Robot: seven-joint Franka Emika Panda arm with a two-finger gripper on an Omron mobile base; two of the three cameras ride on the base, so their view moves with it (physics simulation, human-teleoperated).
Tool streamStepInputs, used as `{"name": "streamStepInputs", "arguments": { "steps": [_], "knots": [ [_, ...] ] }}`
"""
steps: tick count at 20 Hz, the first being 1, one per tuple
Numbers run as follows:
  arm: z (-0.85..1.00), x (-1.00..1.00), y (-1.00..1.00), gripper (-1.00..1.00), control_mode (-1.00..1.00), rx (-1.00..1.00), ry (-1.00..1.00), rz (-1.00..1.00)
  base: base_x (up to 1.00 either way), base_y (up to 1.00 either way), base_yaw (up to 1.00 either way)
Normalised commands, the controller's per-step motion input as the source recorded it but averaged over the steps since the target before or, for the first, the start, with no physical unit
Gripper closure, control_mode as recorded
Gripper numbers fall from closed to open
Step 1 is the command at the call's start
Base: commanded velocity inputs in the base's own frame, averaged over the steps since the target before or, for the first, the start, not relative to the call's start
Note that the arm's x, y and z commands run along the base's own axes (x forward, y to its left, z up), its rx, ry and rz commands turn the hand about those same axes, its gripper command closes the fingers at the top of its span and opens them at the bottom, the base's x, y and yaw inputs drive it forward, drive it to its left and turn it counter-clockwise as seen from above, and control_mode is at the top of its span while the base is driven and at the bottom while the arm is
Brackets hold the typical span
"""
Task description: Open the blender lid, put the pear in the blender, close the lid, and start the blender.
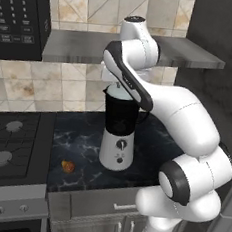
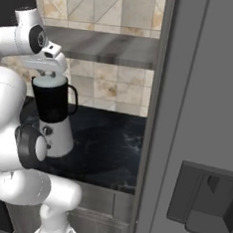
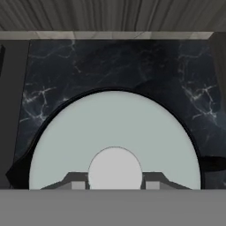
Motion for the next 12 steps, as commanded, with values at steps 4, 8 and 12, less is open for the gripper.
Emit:
{"name": "streamStepInputs", "arguments": {
  "steps": [4,8,12],
  "knots": [
    [-0.07,0.0,0.09,1.0,-1.0,0.0,0.0,0.0,0.0,0.0,0.0],
    [0.07,-0.01,0.0,1.0,-1.0,0.0,0.0,0.0,0.0,0.0,0.0],
    [0.74,-0.02,0.0,1.0,-1.0,0.0,0.0,0.0,0.0,0.0,0.0]
  ]
}}
